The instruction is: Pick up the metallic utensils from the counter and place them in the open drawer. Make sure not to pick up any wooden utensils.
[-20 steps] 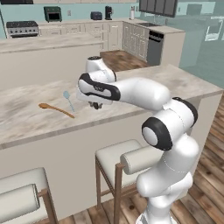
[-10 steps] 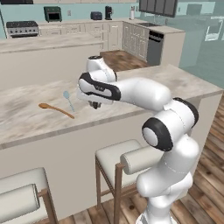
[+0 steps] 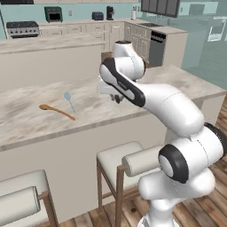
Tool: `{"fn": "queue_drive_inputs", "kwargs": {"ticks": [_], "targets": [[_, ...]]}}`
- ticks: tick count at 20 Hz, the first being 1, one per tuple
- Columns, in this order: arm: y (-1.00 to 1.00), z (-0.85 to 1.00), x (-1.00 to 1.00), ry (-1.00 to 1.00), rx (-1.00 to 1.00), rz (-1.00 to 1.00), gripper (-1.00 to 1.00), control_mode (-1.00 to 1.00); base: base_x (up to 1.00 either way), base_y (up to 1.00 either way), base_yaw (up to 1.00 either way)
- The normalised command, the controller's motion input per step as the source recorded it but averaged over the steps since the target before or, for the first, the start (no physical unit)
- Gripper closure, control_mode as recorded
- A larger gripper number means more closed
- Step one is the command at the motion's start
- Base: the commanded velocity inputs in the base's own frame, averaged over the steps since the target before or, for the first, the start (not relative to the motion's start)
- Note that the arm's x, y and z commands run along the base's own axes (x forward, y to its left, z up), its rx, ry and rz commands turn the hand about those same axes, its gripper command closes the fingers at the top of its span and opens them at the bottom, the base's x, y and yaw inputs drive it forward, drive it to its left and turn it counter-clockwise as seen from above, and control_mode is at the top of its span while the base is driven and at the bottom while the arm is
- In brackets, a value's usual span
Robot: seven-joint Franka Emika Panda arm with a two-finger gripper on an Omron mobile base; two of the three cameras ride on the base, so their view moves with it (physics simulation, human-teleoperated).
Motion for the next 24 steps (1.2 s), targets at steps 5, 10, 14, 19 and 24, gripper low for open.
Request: {"fn": "queue_drive_inputs", "kwargs": {"ticks": [5,10,14,19,24], "targets": [[-1.0,0.23,-1.0,-0.08,0.06,0.35,1.0,-1.0,0.0,0.0,0.0],[-0.55,0.02,-0.96,0.0,0.03,0.47,1.0,-1.0,0.0,0.0,0.0],[-0.17,0.0,-0.74,0.0,0.0,0.39,1.0,-1.0,0.0,0.0,0.0],[0.0,0.0,-0.54,0.0,0.0,0.34,1.0,-1.0,0.0,0.0,0.0],[0.0,0.07,-0.35,0.0,0.0,0.41,1.0,-1.0,0.0,0.0,0.0]]}}
